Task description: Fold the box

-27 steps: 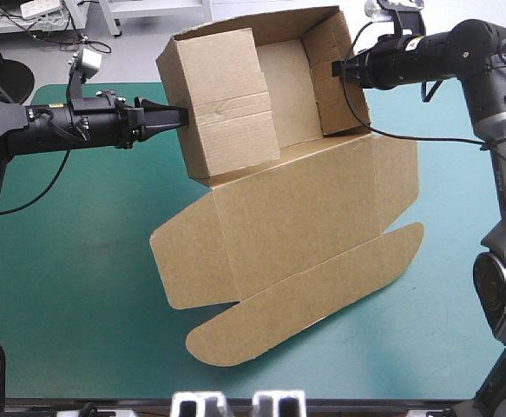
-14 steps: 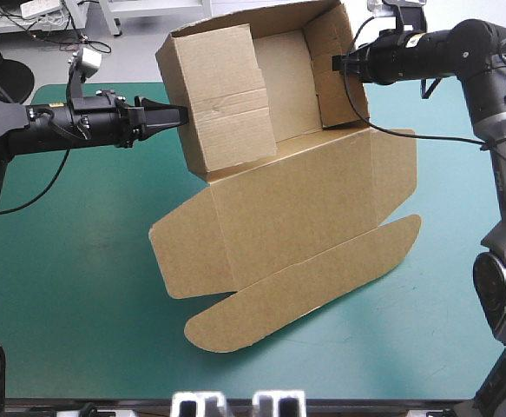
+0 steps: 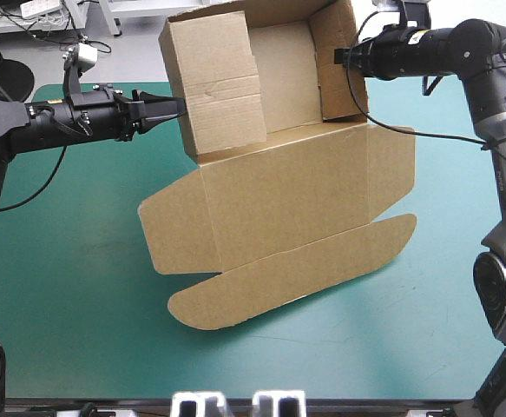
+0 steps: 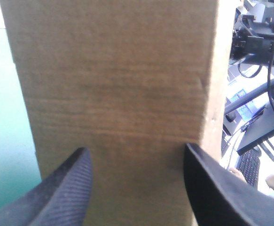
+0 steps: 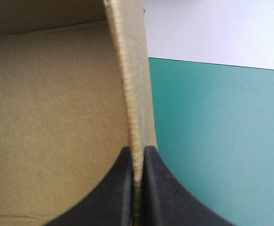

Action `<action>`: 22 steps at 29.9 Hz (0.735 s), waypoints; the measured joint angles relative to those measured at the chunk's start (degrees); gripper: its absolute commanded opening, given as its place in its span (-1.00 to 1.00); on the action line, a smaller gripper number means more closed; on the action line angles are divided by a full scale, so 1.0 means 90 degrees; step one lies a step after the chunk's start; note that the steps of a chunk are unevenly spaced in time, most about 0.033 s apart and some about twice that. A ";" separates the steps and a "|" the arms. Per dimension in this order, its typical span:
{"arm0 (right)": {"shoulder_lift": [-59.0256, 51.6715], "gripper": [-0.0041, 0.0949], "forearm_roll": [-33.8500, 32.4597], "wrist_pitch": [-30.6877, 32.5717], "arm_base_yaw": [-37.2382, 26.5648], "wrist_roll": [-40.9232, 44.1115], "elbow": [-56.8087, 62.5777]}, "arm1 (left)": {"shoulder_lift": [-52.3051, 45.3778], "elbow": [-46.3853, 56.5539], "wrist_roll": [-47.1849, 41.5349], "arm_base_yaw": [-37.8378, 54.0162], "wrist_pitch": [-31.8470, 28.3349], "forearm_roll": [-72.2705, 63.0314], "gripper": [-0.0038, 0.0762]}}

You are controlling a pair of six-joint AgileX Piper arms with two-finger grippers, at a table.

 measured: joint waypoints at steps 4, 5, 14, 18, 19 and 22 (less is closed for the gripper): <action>0.0000 -0.94 -0.0001 -0.0023 0.0000 0.0061 0.0000 | 0.0000 0.0000 0.0097 -0.0005 -0.0018 -0.0014 0.13; 0.0000 -0.94 0.0005 -0.0023 0.0000 0.0068 0.0000 | 0.0000 0.0000 0.0113 -0.0005 -0.0018 -0.0021 0.13; 0.0000 -0.94 0.0006 0.0041 0.0000 0.0053 0.0000 | 0.0000 0.0000 0.0304 -0.0005 -0.0348 -0.0064 0.02; 0.0000 -0.94 0.0013 0.0189 0.0020 0.0017 0.0000 | 0.0000 0.0000 0.0326 -0.0013 -0.0702 0.0096 -0.02; 0.0000 -0.94 0.0007 0.0224 0.0042 -0.0003 0.0000 | 0.0000 0.0000 0.0326 -0.0013 -0.0756 0.0148 -0.02; 0.0000 -0.94 -0.0029 0.0344 0.0119 -0.0050 0.0000 | 0.0000 0.0000 0.0326 -0.0013 -0.0941 0.0359 -0.02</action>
